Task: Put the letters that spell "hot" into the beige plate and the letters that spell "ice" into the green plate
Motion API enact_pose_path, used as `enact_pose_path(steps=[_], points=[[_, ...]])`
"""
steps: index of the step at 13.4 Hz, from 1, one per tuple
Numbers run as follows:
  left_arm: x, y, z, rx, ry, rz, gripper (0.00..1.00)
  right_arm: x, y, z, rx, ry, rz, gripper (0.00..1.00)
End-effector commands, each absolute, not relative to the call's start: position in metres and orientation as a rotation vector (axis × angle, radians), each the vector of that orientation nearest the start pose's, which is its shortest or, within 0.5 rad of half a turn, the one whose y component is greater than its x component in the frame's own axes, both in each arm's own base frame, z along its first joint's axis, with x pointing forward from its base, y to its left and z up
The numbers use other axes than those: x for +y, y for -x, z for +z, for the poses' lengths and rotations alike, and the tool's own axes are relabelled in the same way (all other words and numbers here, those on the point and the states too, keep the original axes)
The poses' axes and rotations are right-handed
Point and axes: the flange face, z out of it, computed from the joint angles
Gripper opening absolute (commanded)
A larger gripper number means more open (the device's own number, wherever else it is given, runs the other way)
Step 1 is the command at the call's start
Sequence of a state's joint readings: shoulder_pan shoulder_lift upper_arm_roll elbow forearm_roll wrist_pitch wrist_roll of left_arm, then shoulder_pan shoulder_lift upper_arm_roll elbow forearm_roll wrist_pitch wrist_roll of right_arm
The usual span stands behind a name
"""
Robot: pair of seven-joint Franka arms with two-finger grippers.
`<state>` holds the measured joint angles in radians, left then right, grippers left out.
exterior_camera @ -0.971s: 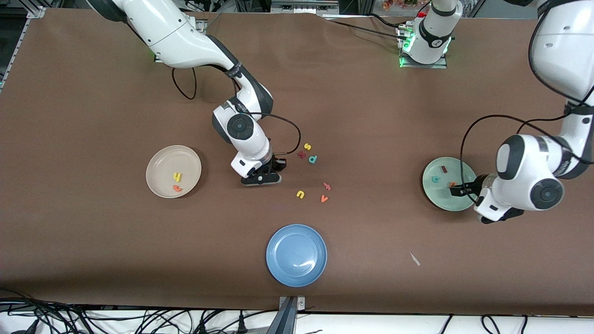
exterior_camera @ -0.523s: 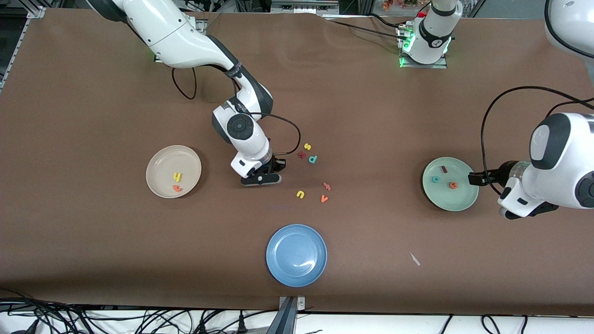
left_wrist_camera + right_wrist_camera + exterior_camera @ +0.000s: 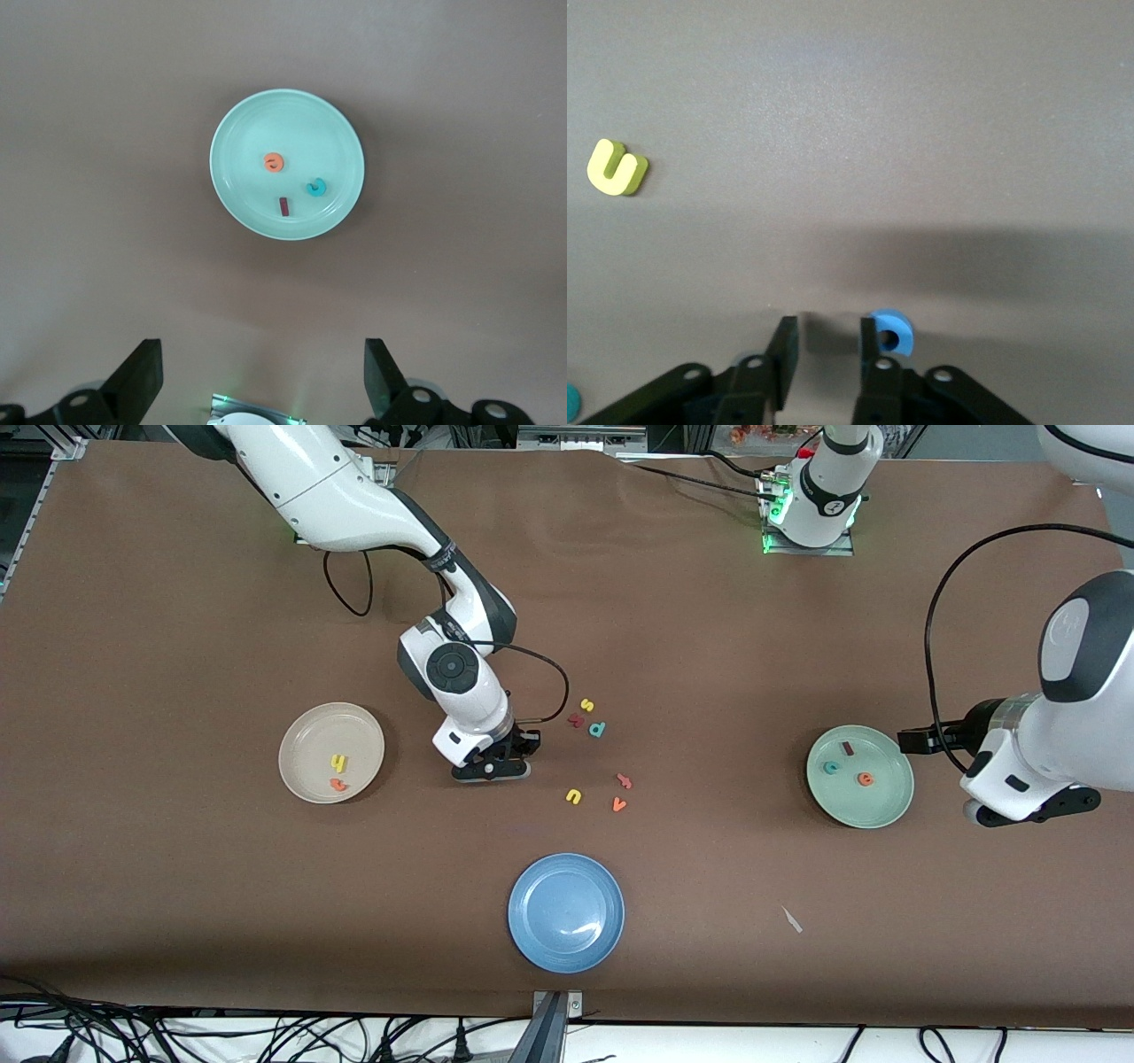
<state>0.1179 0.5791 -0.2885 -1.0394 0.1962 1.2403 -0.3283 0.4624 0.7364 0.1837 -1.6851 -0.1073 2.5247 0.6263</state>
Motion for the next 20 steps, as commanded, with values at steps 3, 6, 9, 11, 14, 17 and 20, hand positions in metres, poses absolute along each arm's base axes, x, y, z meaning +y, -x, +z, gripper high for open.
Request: enact_pose_path(steps=[3,6,9,11,14,17,20], points=[[-0.027,-0.672,0.504,-0.298,2.985,0.498,1.0,0.399,-0.558,0.206,-0.087,3.057,-0.086,0.42],[-0.017,-0.674,0.518,-0.297,3.004,0.453,1.0,0.394,-0.56,0.208,-0.087,3.064,-0.082,0.41],[-0.008,-0.668,0.536,-0.225,3.019,0.422,1.0,0.391,-0.558,0.203,-0.069,3.073,-0.065,0.41],[-0.007,-0.668,0.536,-0.183,3.027,0.423,1.0,0.387,-0.551,0.192,-0.076,3.083,-0.042,0.41],[-0.004,-0.669,0.536,-0.147,3.045,0.427,1.0,0.385,-0.546,0.182,-0.082,3.077,-0.053,0.41],[0.001,-0.671,0.54,-0.181,3.079,0.397,0.99,0.385,-0.545,0.179,-0.08,3.072,-0.059,0.4],[0.021,-0.663,0.566,-0.207,3.161,0.333,0.98,0.385,-0.545,0.178,-0.103,3.079,-0.067,0.28]])
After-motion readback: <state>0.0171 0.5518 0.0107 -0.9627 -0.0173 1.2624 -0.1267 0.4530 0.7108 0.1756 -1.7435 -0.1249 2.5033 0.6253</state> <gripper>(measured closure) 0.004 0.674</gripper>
